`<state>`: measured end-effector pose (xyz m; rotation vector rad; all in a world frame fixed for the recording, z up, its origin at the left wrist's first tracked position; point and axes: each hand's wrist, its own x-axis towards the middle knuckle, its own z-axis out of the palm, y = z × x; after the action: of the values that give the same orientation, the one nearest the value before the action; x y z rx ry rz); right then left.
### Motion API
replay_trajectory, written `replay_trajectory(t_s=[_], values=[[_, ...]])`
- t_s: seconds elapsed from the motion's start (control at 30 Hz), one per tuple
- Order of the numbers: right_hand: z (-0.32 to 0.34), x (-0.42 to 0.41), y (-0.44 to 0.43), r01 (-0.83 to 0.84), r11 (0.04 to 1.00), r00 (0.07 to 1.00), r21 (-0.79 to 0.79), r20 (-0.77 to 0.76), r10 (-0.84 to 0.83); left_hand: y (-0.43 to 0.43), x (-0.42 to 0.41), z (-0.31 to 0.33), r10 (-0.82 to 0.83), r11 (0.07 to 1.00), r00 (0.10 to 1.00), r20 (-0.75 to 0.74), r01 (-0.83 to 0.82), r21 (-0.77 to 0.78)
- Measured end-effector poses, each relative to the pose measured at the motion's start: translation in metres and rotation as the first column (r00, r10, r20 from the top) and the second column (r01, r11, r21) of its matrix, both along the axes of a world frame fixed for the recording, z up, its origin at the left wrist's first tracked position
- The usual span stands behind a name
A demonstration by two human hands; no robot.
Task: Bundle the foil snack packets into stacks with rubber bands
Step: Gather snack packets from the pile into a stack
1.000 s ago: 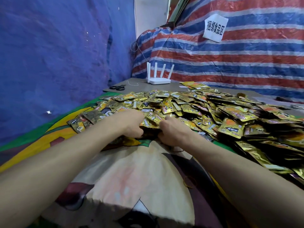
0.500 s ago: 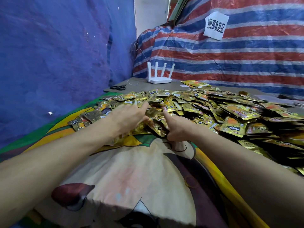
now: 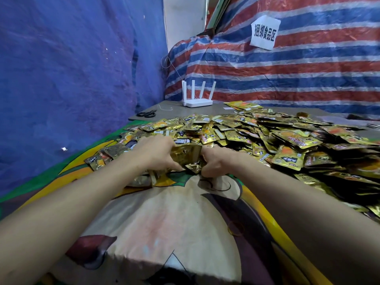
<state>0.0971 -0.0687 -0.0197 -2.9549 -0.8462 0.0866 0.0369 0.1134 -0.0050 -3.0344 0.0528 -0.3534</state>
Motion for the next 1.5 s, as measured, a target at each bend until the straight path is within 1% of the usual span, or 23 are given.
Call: replay_trajectory(t_s=[0.07,0.17,0.2,0.3,0.37,0.43,0.5,0.57,0.6,0.7,0.8,0.9,0.97,1.1,1.13,1.17,1.23,1.3,1.37,1.4,1.43,1.47,1.5], values=[[-0.001,0.0,-0.003,0.004,1.0,1.0,-0.024,0.006,-0.004,0.0,0.002,0.005,-0.037,0.999,0.999,-0.039,0.036,-0.025],[-0.003,0.0,-0.007,-0.054,0.996,0.988,-0.064,0.144,0.063,-0.004,0.01,0.007,-0.142,0.989,0.952,-0.271,0.125,-0.08],[-0.002,0.0,-0.007,-0.075,0.995,0.981,-0.061,0.175,0.085,-0.007,0.014,0.007,-0.164,0.984,0.935,-0.314,0.133,-0.118],[-0.002,-0.002,-0.005,-0.128,0.987,0.963,-0.095,0.225,0.146,-0.013,0.027,0.013,-0.169,0.977,0.909,-0.38,0.103,-0.186],[-0.005,-0.003,-0.005,-0.116,0.987,0.953,-0.113,0.266,0.143,-0.015,0.038,0.018,-0.165,0.983,0.883,-0.438,0.11,-0.15],[-0.008,-0.003,-0.007,-0.075,0.992,0.961,-0.098,0.259,0.099,-0.02,0.046,0.023,-0.137,0.99,0.843,-0.521,0.097,-0.104],[-0.008,-0.001,-0.01,-0.051,0.998,0.986,-0.044,0.155,0.058,-0.026,0.052,0.024,-0.098,0.995,0.824,-0.557,0.07,-0.071],[-0.006,0.0,-0.012,-0.05,0.999,0.995,-0.01,0.082,0.05,-0.03,0.057,0.024,-0.084,0.996,0.841,-0.535,0.074,-0.04],[-0.005,0.001,-0.013,-0.056,0.998,0.995,-0.004,0.085,0.056,-0.031,0.058,0.024,-0.076,0.997,0.849,-0.523,0.077,-0.021],[-0.006,0.0,-0.014,-0.066,0.998,0.986,-0.015,0.155,0.067,-0.029,0.06,0.024,-0.054,0.998,0.877,-0.477,0.061,-0.001],[-0.006,-0.002,-0.013,-0.057,0.998,0.978,-0.014,0.2,0.059,-0.022,0.055,0.022,-0.081,0.995,0.928,-0.365,0.099,0.031],[-0.015,-0.006,-0.013,-0.007,0.997,0.97,0.079,0.242,-0.012,-0.013,0.049,0.017,-0.139,0.986,0.951,-0.275,0.109,-0.122],[-0.02,-0.004,-0.014,0.031,0.99,0.976,0.137,0.209,-0.059,-0.006,0.045,0.015,-0.148,0.973,0.97,-0.193,0.109,-0.202],[-0.012,0.001,-0.026,0.076,0.978,0.996,0.195,-0.054,-0.066,-0.001,0.041,0.012,-0.177,0.914,0.984,-0.027,0.154,-0.376],[-0.012,0.001,-0.029,0.064,0.979,0.997,0.196,-0.061,-0.053,-0.002,0.039,0.013,-0.193,0.883,0.981,0.007,0.177,-0.435],[-0.014,0.001,-0.031,0.047,0.979,0.999,0.199,-0.018,-0.045,-0.003,0.038,0.012,-0.205,0.846,0.978,0.048,0.202,-0.494],[-0.021,-0.003,-0.031,0.002,0.986,0.985,0.169,0.168,-0.031,-0.009,0.036,0.011,-0.2,0.732,0.967,0.159,0.255,-0.632],[-0.029,-0.008,-0.03,-0.043,0.996,0.942,0.073,0.336,0.016,-0.014,0.032,0.01,-0.139,0.551,0.951,0.274,0.305,-0.777],[-0.031,-0.013,-0.029,-0.055,0.997,0.909,0.051,0.416,0.029,-0.022,0.027,0.009,-0.009,0.383,0.921,0.391,0.364,-0.849],[-0.029,-0.013,-0.03,-0.052,0.996,0.896,0.078,0.444,0.012,-0.027,0.024,0.01,0.069,0.291,0.901,0.427,0.391,-0.873],[-0.027,-0.012,-0.032,-0.037,0.992,0.885,0.121,0.464,-0.023,-0.032,0.022,0.01,0.145,0.163,0.89,0.433,0.411,-0.897],[-0.024,-0.011,-0.034,-0.013,0.983,0.882,0.181,0.466,-0.074,-0.037,0.02,0.01,0.208,-0.004,0.891,0.403,0.413,-0.911],[-0.02,-0.011,-0.037,0.015,0.965,0.883,0.264,0.448,-0.136,-0.042,0.018,0.011,0.227,-0.191,0.912,0.341,0.385,-0.903]])
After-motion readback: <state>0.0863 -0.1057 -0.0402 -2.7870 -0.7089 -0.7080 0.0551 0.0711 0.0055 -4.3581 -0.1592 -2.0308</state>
